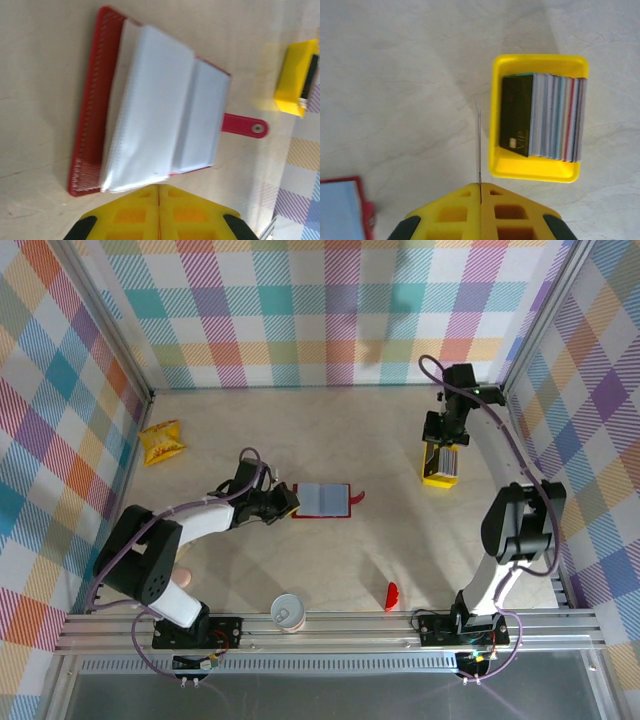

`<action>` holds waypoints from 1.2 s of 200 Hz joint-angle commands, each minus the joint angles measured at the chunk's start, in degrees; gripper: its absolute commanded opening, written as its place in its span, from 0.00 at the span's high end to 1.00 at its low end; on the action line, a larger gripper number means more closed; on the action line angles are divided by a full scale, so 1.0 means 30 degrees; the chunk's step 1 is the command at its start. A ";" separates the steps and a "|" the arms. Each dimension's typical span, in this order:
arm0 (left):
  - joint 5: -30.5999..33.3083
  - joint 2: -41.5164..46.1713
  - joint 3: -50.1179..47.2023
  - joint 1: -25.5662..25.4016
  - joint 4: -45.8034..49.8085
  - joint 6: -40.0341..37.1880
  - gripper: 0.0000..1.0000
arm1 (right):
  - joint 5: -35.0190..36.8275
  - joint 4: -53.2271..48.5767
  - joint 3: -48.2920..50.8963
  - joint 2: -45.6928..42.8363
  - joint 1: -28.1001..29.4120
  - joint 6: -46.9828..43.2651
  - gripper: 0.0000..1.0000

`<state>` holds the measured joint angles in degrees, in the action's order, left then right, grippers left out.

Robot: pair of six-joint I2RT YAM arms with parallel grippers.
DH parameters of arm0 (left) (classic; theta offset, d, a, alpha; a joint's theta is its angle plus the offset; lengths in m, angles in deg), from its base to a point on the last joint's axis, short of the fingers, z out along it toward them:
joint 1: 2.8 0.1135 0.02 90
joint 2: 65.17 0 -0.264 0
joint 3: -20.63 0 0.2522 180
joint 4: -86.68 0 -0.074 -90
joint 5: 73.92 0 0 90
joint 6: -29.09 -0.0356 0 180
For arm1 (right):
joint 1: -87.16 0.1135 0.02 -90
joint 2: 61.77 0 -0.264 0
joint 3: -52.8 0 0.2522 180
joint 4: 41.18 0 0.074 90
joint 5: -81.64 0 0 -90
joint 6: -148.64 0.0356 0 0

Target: Put the credit cards into the card holder

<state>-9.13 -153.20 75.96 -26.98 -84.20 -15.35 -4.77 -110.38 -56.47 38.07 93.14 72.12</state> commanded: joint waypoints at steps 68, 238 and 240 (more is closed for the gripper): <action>-0.0234 0.5417 0.1824 0.0098 -0.5039 0.3544 0.64 | -1.4323 0.7744 0.3498 -0.7232 0.0571 0.4752 1.00; -0.3774 0.3703 0.6241 -0.2233 -1.0712 0.8364 0.51 | -2.0082 1.4494 0.4569 -0.7676 0.3096 1.1768 1.00; -0.3781 0.3685 0.6243 -0.2246 -1.0738 0.8367 0.52 | -2.0070 1.4495 0.4569 -0.7658 0.3125 1.1768 1.00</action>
<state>-18.46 -141.22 92.48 -33.10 -113.55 8.78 -63.04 -70.01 -42.02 14.55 101.53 105.84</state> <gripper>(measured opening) 0.500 0.043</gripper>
